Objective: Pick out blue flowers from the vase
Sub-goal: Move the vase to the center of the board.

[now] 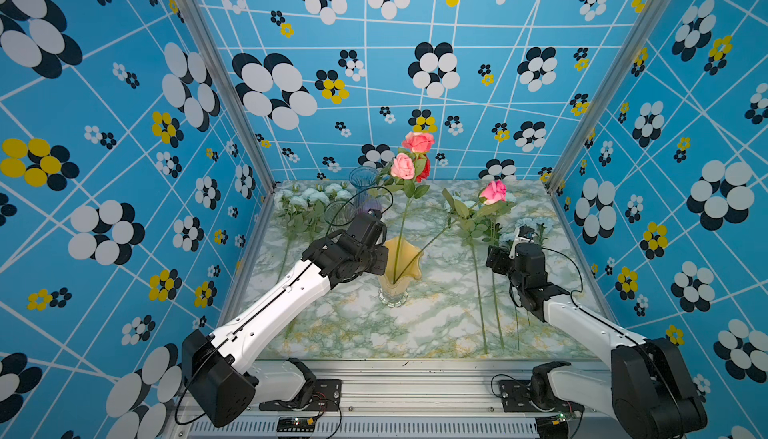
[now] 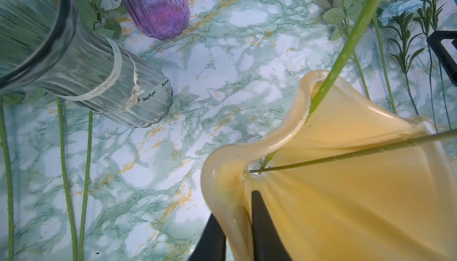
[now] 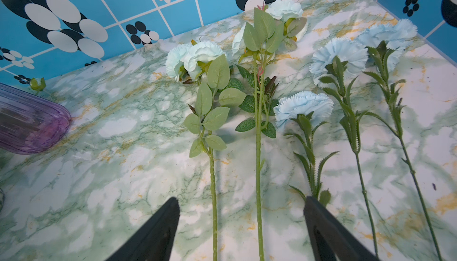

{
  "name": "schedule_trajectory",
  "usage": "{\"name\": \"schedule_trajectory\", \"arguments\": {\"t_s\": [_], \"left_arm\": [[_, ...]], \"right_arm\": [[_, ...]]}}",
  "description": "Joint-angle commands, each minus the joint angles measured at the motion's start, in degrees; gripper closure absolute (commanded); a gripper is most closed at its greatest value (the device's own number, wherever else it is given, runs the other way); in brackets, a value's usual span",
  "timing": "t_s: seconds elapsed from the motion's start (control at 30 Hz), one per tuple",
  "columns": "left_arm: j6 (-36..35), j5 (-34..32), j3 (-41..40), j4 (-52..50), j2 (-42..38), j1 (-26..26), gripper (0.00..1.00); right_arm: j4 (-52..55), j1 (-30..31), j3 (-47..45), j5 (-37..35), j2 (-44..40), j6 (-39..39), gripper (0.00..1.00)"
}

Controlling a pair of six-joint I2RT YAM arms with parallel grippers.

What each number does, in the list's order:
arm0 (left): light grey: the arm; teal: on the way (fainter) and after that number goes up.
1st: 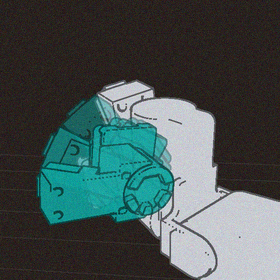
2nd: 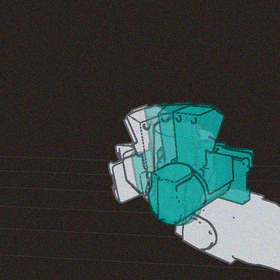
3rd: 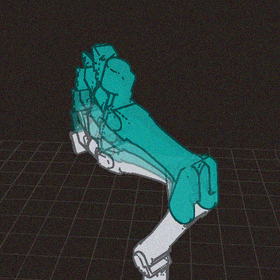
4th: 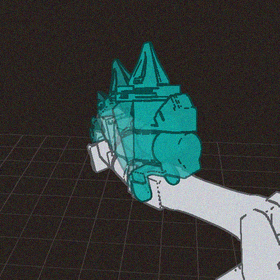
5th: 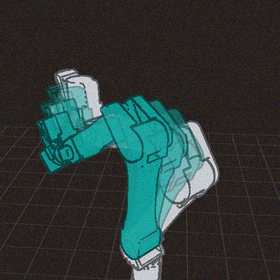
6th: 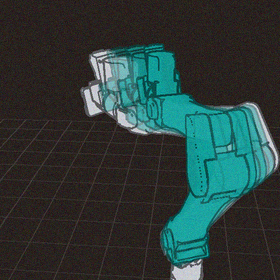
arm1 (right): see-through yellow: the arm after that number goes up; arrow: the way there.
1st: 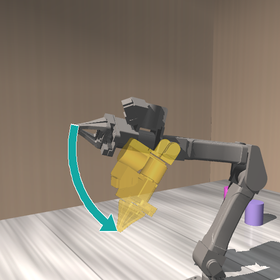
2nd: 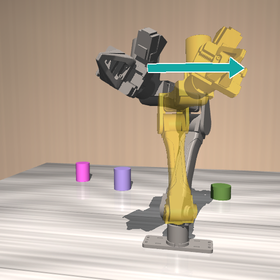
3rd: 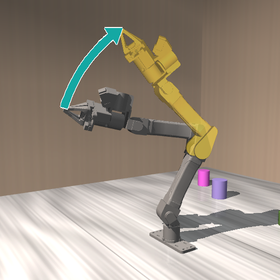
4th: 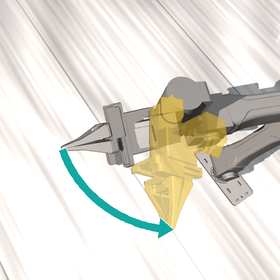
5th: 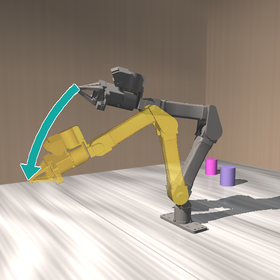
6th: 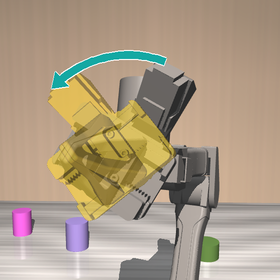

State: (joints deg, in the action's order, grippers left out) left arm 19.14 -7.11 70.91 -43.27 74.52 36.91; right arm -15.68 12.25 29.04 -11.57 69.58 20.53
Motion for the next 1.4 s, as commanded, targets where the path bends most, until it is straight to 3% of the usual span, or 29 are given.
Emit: {"name": "schedule_trajectory", "arguments": {"t_s": [0.0,0.27,0.67,0.83,1.1,1.37], "left_arm": [[-4.98,-4.39,-0.16,3.61,-1.47,-1.46,1.0],[-7.11,-1.17,-2.69,9.6,-1.39,-4.36,1.0],[-10.21,0.05,2.53,8.37,2.06,-6.53,1.0],[-10.77,0.43,3.95,7.23,4.45,-7.28,0.85],[-11.76,0.26,4.04,9.51,3.11,-7.37,0.43],[-12.49,1.81,4.84,9.97,-1.91,-5.63,0.3]], "right_arm": [[-0.44,0.41,1.72,0.59,0.46,-0.63,0.18],[-0.24,0.41,2.03,0.76,0.82,-0.73,0.18],[0.01,0.41,2.43,0.95,1.26,-0.78,0.18],[0.11,0.41,2.51,1.03,1.32,-0.85,0.18],[0.2,0.4,2.73,1.2,1.52,-0.92,0.18],[0.19,0.4,2.78,1.38,1.65,-1.02,0.17]]}}
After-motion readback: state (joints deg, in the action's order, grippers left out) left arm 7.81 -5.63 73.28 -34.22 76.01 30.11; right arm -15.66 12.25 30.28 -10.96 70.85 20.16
